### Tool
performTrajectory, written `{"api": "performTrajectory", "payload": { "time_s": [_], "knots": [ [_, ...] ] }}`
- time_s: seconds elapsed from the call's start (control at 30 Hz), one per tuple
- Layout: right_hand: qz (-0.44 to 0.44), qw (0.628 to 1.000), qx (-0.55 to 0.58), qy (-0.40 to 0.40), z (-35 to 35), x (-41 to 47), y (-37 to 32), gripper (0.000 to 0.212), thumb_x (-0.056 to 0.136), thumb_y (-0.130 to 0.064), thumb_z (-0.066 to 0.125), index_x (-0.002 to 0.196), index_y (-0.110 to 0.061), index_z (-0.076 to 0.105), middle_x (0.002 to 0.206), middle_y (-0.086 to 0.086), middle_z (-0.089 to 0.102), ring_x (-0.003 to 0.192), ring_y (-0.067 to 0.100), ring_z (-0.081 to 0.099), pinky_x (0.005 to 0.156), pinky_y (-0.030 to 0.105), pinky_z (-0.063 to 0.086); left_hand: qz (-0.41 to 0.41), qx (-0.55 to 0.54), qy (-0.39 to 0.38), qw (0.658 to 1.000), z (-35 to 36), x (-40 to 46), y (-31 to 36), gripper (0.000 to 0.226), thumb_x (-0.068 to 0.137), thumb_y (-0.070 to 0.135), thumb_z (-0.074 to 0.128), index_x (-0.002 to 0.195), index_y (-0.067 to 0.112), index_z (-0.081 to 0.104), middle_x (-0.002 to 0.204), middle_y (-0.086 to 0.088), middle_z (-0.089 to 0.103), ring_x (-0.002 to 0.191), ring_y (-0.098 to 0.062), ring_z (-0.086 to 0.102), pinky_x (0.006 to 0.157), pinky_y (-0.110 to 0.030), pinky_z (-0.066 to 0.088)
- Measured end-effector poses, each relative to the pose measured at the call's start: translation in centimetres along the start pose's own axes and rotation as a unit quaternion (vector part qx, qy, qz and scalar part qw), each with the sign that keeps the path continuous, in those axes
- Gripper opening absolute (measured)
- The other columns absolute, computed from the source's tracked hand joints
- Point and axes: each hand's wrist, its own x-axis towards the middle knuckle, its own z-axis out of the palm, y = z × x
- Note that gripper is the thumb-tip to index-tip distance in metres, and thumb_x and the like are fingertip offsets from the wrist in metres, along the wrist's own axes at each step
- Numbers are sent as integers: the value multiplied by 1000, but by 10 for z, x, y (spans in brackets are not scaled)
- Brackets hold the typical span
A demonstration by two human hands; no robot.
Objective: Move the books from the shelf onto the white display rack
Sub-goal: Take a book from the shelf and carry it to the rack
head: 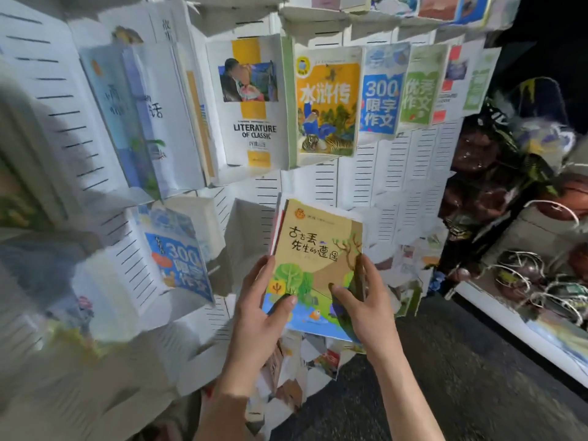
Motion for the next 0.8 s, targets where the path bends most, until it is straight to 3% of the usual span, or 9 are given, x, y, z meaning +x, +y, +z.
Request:
{"api": "performTrajectory", "payload": {
  "time_s": [0.1, 0.2, 0.3, 0.37, 0.43, 0.53, 0.63, 0.73, 0.8],
  "knots": [
    [-37, 999, -15, -5, 11, 21, 6, 79, 90, -14, 72, 155, -23, 28, 155, -12, 35, 138, -2, 35, 115, 29, 34, -13, 6, 4, 1000, 3, 19, -17, 69, 91, 7, 69, 140, 46, 39, 156, 17, 36, 142, 8, 29, 113, -17, 33],
    [-72, 997, -29, -8, 19, 42, 17, 79, 89, -18, 72, 154, -30, 28, 154, -14, 38, 138, 10, 43, 113, 37, 39, -33, 9, 26, 999, 7, 36, -34, 70, 92, 3, 67, 137, 48, 39, 154, 16, 38, 138, 14, 30, 108, -10, 34],
    [-113, 992, -42, -21, 27, 58, 26, 80, 89, -12, 71, 150, -36, 26, 147, -19, 38, 136, -11, 33, 111, 13, 30, -58, 14, 60, 996, 12, 49, -51, 67, 92, 12, 69, 138, 52, 41, 149, 23, 42, 137, 3, 41, 108, -44, 46],
    [-141, 989, -39, -26, 32, 69, 31, 79, 89, -7, 71, 148, -35, 26, 144, -20, 38, 133, -14, 32, 105, 4, 27, -65, 21, 87, 994, 18, 57, -58, 63, 91, 21, 69, 137, 54, 41, 145, 28, 43, 136, -3, 44, 108, -51, 45],
    [-145, 988, -28, -44, 37, 83, 38, 78, 90, -4, 69, 147, -35, 26, 143, -16, 39, 132, -14, 33, 103, 3, 28, -60, 34, 119, 990, 25, 65, -60, 57, 91, 27, 67, 137, 47, 41, 146, 22, 44, 138, 1, 40, 116, -38, 37],
    [-144, 986, -18, -87, 41, 104, 45, 76, 93, -8, 66, 146, -40, 22, 148, -9, 36, 135, -10, 32, 106, 5, 28, -78, 15, 150, 985, 38, 78, -61, 53, 88, 36, 64, 136, 45, 43, 146, 16, 47, 135, 5, 41, 109, -17, 36],
    [-148, 983, -10, -108, 47, 123, 51, 71, 94, -16, 63, 147, -40, 23, 151, -10, 33, 140, -2, 29, 113, 14, 27, -88, -20, 171, 981, 50, 92, -65, 52, 96, 13, 64, 140, 33, 45, 138, 25, 47, 121, 23, 43, 95, -1, 35],
    [-155, 983, -2, -103, 57, 141, 61, 68, 89, -23, 59, 148, -33, 27, 150, -12, 33, 139, -11, 25, 116, 17, 25, -104, -38, 195, 975, 58, 106, -72, 52, 93, 23, 62, 143, 25, 48, 133, 15, 58, 119, 6, 56, 96, -17, 50],
    [-180, 980, -4, -84, 64, 149, 67, 68, 89, -15, 62, 148, -25, 30, 148, -7, 35, 137, -14, 24, 115, 13, 23, -123, -33, 206, 970, 61, 115, -77, 55, 89, 34, 56, 143, 29, 48, 134, 8, 61, 121, -7, 58, 98, -31, 53]
  ]
}}
